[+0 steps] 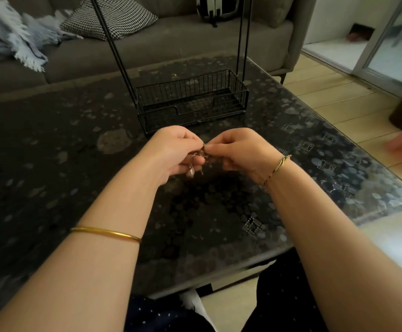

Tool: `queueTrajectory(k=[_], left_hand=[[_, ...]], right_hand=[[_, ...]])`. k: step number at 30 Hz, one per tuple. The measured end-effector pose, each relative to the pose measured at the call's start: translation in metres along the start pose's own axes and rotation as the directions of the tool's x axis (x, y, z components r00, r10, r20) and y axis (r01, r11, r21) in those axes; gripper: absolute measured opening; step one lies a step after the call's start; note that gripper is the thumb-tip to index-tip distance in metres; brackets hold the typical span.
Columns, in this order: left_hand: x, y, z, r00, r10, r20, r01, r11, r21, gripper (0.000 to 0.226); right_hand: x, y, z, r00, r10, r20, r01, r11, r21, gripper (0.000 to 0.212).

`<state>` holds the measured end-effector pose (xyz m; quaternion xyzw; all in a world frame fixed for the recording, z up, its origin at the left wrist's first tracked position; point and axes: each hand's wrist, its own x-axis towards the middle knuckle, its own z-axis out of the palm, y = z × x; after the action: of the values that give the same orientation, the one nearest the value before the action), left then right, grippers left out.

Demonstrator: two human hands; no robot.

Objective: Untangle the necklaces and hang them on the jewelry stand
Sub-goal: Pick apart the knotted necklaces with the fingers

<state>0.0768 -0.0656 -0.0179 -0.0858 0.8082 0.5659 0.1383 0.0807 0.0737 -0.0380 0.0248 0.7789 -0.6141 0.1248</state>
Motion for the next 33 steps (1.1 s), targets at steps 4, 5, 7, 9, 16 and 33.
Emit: queueTrajectory(k=[4, 5, 7, 9, 16, 33], left_hand=[[-0.0006, -0.0009, -0.0025, 1.000, 0.014, 0.027, -0.013, 0.999, -0.031, 0.010], [-0.0004, -0.0007, -0.0025, 0.999, 0.016, 0.035, -0.015, 0.999, -0.033, 0.012], [0.0000, -0.0006, -0.0022, 0.999, 0.013, 0.041, -0.013, 1.000, -0.012, 0.014], [0.0002, -0.0003, -0.0023, 0.999, 0.009, 0.031, -0.010, 1.000, 0.027, 0.015], [0.0004, 0.0022, 0.0022, 0.999, 0.002, 0.036, -0.003, 1.000, 0.028, 0.014], [0.0032, 0.0015, -0.0003, 0.999, -0.008, -0.044, 0.005, 0.998, -0.070, 0.011]], right_hand=[[0.0006, 0.0004, -0.0057, 0.988, -0.052, -0.145, 0.050, 0.999, -0.018, 0.010], [0.0013, 0.0011, -0.0060, 0.984, -0.055, -0.167, 0.055, 0.998, -0.007, 0.011], [0.0023, 0.0023, -0.0052, 0.975, -0.065, -0.214, 0.063, 0.998, -0.020, 0.012], [0.0028, 0.0027, -0.0045, 0.965, -0.082, -0.248, 0.077, 0.997, -0.031, 0.011], [0.0039, 0.0024, -0.0047, 0.977, -0.043, -0.211, 0.056, 0.997, 0.055, 0.015], [0.0020, -0.0014, 0.0007, 0.998, 0.024, 0.065, -0.038, 0.977, 0.212, 0.011]])
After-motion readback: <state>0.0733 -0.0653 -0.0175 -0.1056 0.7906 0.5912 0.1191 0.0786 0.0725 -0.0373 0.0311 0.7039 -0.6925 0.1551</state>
